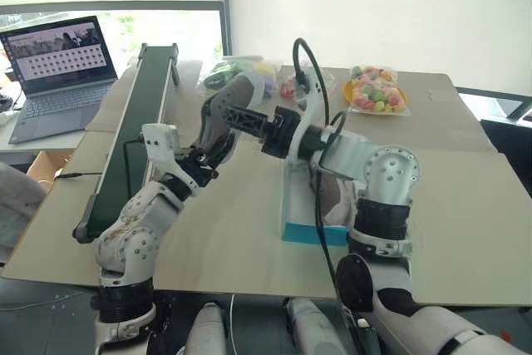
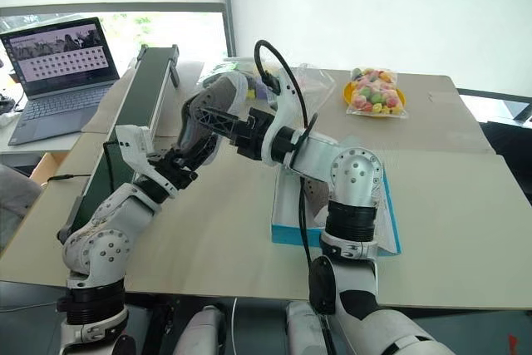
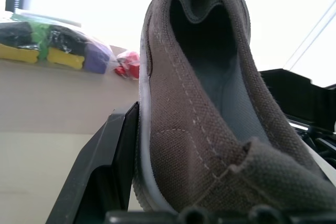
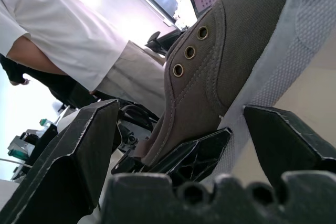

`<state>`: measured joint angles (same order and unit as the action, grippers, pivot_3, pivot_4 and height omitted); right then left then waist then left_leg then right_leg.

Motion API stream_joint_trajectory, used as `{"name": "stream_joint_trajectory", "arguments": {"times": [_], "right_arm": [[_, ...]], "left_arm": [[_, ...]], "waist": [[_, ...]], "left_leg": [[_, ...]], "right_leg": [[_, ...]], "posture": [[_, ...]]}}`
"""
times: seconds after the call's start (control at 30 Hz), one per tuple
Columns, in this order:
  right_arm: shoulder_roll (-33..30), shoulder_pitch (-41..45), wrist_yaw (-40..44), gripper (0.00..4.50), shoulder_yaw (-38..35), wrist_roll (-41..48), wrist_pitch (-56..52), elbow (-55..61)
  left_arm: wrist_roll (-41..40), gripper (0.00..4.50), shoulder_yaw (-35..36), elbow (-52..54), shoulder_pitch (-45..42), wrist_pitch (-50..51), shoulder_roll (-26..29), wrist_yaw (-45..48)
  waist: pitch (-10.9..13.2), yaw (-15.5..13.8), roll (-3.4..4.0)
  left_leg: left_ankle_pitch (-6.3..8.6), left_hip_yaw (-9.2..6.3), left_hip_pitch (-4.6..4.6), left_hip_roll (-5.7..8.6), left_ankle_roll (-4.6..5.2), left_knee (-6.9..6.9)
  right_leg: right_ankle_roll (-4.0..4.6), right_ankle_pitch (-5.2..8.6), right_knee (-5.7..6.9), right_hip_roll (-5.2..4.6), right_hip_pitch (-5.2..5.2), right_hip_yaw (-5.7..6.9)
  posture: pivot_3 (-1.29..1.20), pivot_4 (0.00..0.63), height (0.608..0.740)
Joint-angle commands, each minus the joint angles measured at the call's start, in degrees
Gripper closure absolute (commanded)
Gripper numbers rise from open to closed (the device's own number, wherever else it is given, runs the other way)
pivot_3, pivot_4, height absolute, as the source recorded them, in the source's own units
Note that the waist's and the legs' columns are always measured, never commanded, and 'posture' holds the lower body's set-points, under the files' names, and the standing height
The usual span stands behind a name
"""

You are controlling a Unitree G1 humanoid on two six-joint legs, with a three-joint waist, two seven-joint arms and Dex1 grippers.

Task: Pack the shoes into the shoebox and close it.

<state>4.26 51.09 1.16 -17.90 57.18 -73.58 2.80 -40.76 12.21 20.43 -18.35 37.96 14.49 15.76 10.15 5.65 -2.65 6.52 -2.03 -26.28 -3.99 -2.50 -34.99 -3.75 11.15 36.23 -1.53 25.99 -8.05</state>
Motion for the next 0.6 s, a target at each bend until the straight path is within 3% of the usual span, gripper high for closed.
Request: {"name": "stream_joint_trajectory", "arguments": {"times": [0.03,0.4,0.6], "right_arm": [[-1.16,0.17,0.24,0.00,-0.98,-0.01,2.87,-0.92],[-5.23,-0.16,0.14,0.00,-2.54,-1.04,6.31,-5.00],[-3.65,1.85,0.29,0.00,-1.18,-1.51,7.46,-6.57]], "left_arm": [[-1.83,1.96,-0.64,3.35,-0.88,0.03,0.33,1.01],[-1.52,1.96,0.20,3.18,-0.56,0.03,0.51,0.51],[-2.40,1.96,-2.04,4.20,-0.87,1.12,0.35,2.05]], "waist": [[0.00,0.00,0.00],[0.00,0.04,0.00],[0.00,0.07,0.00]], "left_leg": [[0.00,0.00,0.00,0.00,0.00,0.00],[0.00,0.00,-0.02,0.00,0.00,0.01],[0.00,0.00,-0.01,0.00,0.00,0.01]], "right_leg": [[0.00,0.00,0.00,0.00,0.00,0.00],[-0.01,0.01,-0.04,0.00,0.00,0.00],[-0.01,0.01,-0.04,0.00,0.01,0.00]], "posture": [[0.00,0.150,0.709],[0.00,0.150,0.709],[0.00,0.150,0.709]]}}
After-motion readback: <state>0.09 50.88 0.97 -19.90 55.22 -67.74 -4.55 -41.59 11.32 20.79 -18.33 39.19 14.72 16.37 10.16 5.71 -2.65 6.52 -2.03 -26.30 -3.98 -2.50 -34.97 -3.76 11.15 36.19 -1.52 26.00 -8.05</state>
